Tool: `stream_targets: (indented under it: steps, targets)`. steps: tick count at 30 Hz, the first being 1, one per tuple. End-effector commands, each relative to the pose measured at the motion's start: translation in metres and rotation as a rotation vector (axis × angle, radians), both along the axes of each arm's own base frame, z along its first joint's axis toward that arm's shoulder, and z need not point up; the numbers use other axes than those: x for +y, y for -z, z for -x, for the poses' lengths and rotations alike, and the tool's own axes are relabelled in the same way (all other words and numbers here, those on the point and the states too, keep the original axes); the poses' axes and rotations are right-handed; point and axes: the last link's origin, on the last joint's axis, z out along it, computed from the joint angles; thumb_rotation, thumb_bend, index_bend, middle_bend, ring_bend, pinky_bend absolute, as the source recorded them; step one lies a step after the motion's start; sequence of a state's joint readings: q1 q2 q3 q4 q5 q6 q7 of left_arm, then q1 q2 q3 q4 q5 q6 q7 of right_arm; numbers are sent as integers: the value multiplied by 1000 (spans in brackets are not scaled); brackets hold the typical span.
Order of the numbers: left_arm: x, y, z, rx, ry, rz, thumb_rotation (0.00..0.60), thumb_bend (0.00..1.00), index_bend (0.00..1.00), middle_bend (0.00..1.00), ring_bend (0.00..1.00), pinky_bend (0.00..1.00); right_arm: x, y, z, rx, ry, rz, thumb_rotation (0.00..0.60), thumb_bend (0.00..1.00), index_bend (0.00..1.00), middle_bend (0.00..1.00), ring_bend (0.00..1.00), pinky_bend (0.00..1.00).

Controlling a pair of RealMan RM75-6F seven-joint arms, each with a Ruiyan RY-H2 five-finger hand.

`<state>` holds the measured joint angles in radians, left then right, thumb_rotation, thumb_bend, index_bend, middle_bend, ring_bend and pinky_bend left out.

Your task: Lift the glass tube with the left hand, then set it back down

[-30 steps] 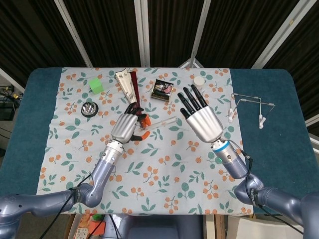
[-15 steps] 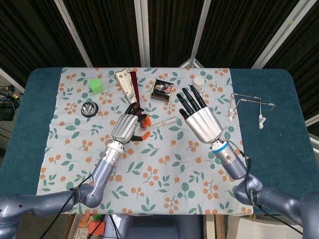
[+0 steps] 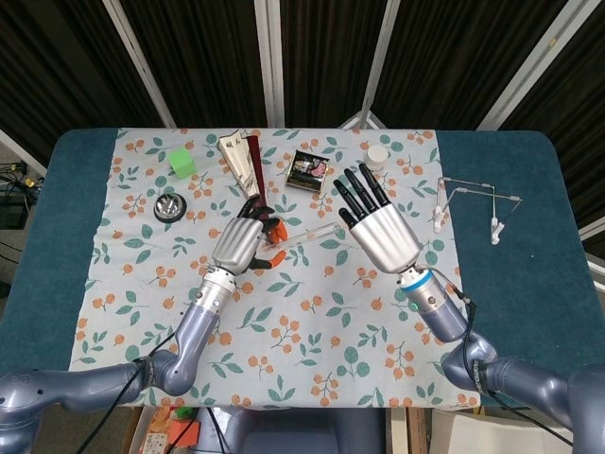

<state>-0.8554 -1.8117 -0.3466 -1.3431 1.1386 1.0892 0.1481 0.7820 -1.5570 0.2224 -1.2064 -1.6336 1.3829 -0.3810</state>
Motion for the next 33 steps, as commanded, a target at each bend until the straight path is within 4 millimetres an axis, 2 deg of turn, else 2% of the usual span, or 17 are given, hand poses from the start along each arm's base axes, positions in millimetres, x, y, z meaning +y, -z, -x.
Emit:
stream_targets:
  steps: [1,33]
  targets:
    - [0,0,-1,-3,0,0,600,534,647,684,221,20,1,0,0,-1,0,-2,600,432,685,215,0,36]
    - [-6,3,-8,-15,1,9,600,534,647,685,221,29,3,2,-3,-7,-6,-8,600,432,685,215,0,36]
